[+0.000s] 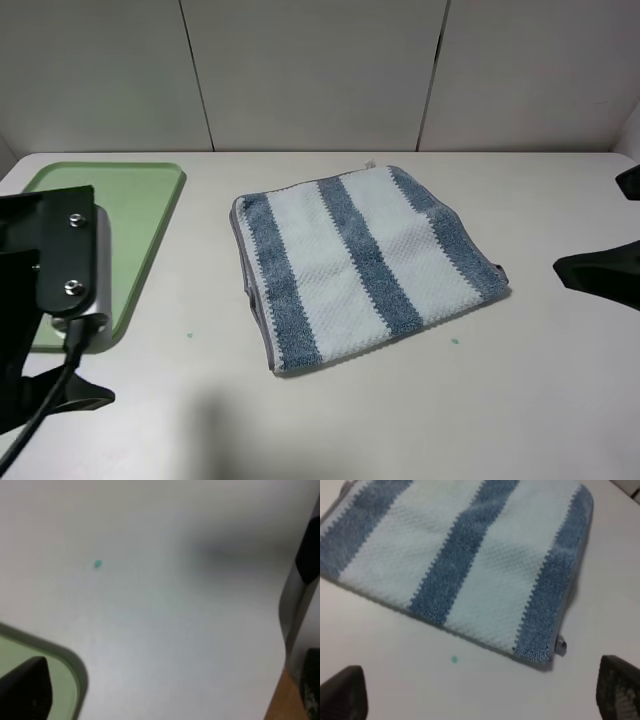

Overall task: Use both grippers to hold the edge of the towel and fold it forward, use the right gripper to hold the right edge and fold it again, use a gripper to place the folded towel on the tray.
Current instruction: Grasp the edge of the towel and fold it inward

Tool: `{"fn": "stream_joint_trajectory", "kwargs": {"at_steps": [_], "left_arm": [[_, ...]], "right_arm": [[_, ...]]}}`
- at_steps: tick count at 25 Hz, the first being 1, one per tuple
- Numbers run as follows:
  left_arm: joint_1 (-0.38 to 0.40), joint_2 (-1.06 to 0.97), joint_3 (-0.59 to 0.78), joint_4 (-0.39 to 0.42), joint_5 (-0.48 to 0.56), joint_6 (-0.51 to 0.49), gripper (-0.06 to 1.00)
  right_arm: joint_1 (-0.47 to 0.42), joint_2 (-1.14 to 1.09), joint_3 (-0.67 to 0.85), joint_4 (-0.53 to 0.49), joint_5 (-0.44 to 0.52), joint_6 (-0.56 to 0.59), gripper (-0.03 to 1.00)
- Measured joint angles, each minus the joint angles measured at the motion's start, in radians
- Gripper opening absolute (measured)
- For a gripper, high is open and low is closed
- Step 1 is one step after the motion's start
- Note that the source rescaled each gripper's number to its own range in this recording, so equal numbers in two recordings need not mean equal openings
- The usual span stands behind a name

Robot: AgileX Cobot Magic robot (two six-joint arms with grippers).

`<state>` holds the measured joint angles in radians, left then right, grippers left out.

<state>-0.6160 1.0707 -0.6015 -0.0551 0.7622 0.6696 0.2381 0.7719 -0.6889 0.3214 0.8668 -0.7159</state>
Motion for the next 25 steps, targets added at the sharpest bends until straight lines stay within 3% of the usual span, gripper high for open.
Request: {"fn": "stream_joint_trajectory", "kwargs": {"at_steps": [11, 25], "left_arm": [[-0.002, 0.106, -0.005, 0.020, -0.126, 0.070, 0.99], [-0.002, 0.333, -0.134, 0.021, -0.176, 0.115, 0.99]], "right_arm": [[0.000, 0.232, 0.000, -0.029, -0.078, -0.147, 1.00], [0.000, 0.419, 0.000, -0.197, -0.189, -0.175, 1.00]]}}
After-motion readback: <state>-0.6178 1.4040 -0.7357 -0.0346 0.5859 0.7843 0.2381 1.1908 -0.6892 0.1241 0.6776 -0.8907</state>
